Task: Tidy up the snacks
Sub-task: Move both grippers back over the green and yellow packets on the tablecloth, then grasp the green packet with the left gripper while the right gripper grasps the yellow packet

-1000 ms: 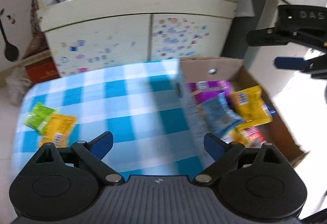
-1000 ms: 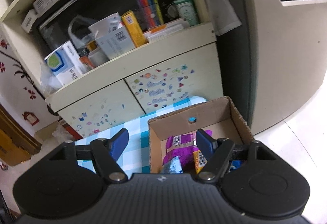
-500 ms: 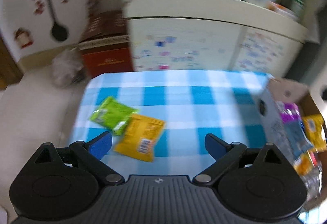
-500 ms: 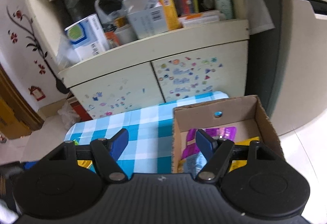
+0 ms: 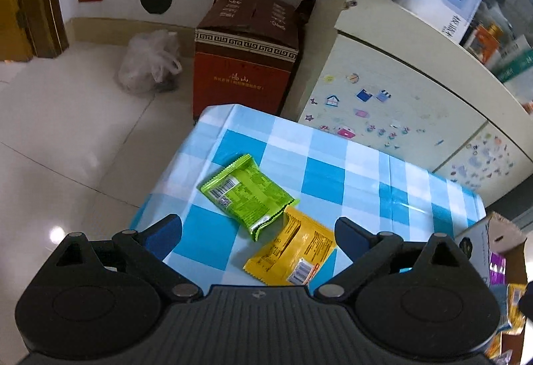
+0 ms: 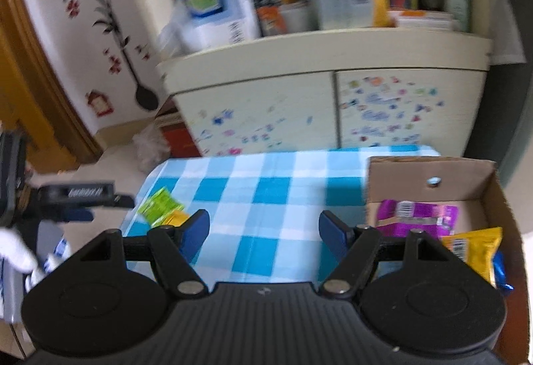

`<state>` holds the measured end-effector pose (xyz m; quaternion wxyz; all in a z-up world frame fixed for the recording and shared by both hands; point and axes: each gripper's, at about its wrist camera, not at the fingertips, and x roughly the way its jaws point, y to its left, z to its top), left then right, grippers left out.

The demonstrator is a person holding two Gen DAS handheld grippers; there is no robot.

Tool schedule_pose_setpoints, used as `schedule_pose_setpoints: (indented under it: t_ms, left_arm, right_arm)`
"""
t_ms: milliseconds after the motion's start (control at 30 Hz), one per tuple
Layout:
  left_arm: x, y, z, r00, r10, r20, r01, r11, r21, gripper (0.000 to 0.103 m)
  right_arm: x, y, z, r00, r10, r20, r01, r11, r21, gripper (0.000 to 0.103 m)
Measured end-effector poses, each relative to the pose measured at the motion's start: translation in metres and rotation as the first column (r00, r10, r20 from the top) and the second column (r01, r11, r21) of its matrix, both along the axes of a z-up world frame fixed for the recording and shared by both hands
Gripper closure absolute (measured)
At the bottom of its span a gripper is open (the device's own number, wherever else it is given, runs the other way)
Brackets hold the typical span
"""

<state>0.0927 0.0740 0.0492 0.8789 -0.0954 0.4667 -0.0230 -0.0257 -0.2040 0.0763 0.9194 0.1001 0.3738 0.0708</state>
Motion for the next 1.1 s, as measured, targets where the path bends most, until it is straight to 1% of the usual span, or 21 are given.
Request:
schedule_pose_setpoints:
  t_ms: [200,300,467,567,733,833,867,900,967,1000,1100]
  left_arm:
    - [0.019,0.0,-0.021,0.999,0.017,-0.03,-0.017,1.0,-0.01,0.003]
    - [0.031,0.001,-0.032,0.999,0.028,-0.046,-0.028,1.0,-0.003,0.003]
    - [0.052,0.003,-0.051,0.996,0.063,-0.07,-0.062,0.998,0.013,0.003]
    - [0.063,0.003,-0.058,0.994,0.08,-0.073,-0.079,0.997,0.016,0.003]
    - [0.079,0.008,-0.067,0.991,0.107,-0.083,-0.108,0.994,-0.005,0.003]
    - [0.087,0.008,-0.075,0.988,0.123,-0.095,-0.123,0.992,0.01,0.003]
    - [0.088,0.008,-0.077,0.988,0.124,-0.093,-0.124,0.992,0.015,0.0]
    - [0.088,0.006,-0.078,0.989,0.121,-0.087,-0.119,0.992,0.026,0.0]
    - [0.088,0.001,-0.079,0.989,0.113,-0.093,-0.105,0.991,0.086,0.0]
    - [0.087,0.001,-0.08,0.989,0.116,-0.095,-0.107,0.989,0.099,0.0]
    - [0.078,0.01,-0.082,0.982,0.158,-0.104,-0.149,0.985,0.088,0.0]
  right_arm:
    - [0.006,0.028,-0.015,0.997,0.064,-0.04,-0.064,0.998,-0.004,0.029]
    - [0.008,0.037,-0.02,0.995,0.086,-0.053,-0.086,0.996,-0.003,0.029]
    - [0.013,0.051,-0.035,0.99,0.107,-0.091,-0.107,0.994,0.007,0.029]
    - [0.018,0.062,-0.045,0.986,0.118,-0.117,-0.119,0.993,-0.002,0.029]
    - [0.023,0.074,-0.059,0.98,0.131,-0.151,-0.133,0.991,-0.002,0.03]
    - [0.025,0.078,-0.064,0.976,0.143,-0.163,-0.146,0.989,-0.004,0.029]
    - [0.026,0.079,-0.064,0.975,0.146,-0.165,-0.149,0.989,-0.003,0.029]
    - [0.026,0.08,-0.064,0.975,0.149,-0.166,-0.152,0.988,-0.002,0.029]
    - [0.028,0.081,-0.066,0.974,0.149,-0.169,-0.152,0.988,-0.002,0.029]
    - [0.029,0.081,-0.067,0.975,0.147,-0.169,-0.149,0.989,0.003,0.029]
    - [0.034,0.08,-0.071,0.975,0.129,-0.18,-0.128,0.992,0.016,0.029]
